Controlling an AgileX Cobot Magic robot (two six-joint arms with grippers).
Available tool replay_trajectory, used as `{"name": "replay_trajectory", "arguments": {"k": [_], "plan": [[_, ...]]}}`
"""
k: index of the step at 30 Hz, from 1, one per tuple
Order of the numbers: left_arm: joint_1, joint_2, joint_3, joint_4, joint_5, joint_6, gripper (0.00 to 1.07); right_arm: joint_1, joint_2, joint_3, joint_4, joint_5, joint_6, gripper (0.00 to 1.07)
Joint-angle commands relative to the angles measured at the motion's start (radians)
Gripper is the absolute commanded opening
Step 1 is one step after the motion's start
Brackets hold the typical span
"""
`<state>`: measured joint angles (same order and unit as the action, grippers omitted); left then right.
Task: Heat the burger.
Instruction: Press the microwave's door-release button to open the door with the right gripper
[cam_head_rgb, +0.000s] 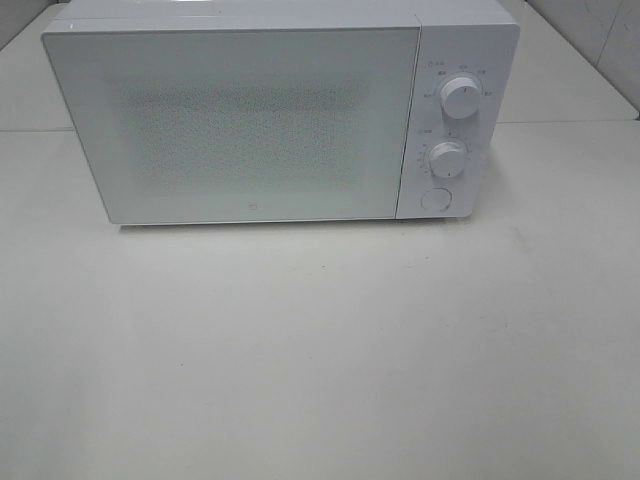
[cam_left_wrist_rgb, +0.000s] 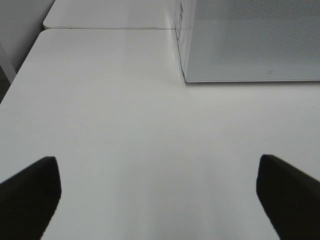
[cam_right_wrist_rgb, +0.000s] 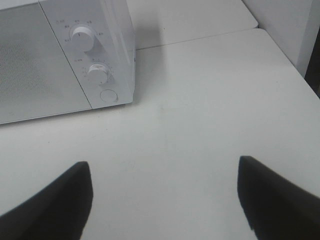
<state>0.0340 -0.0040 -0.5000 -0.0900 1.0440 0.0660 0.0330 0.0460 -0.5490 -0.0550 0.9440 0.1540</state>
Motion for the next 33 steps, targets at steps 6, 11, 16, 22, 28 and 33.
{"name": "replay_trajectory", "arguments": {"k": [6, 11, 16, 22, 28, 33], "plan": [[0.001, -0.024, 0.004, -0.008, -0.007, -0.003, 1.01, -0.006, 0.148, -0.008, 0.002, -0.202, -0.022, 0.76], [0.001, -0.024, 0.004, -0.008, -0.007, -0.003, 1.01, -0.006, 0.223, -0.008, 0.002, -0.298, -0.022, 0.76], [0.001, -0.024, 0.004, -0.008, -0.007, -0.003, 1.01, -0.005, 0.309, -0.008, 0.002, -0.377, -0.022, 0.76], [0.001, -0.024, 0.004, -0.008, -0.007, -0.003, 1.01, -0.005, 0.452, 0.023, 0.002, -0.533, -0.022, 0.71], [0.001, -0.024, 0.004, -0.008, -0.007, -0.003, 1.01, -0.005, 0.546, 0.069, 0.002, -0.683, -0.017, 0.54], [0.001, -0.024, 0.004, -0.008, -0.007, -0.003, 1.01, -0.005, 0.644, 0.079, 0.003, -0.787, 0.003, 0.19]]}}
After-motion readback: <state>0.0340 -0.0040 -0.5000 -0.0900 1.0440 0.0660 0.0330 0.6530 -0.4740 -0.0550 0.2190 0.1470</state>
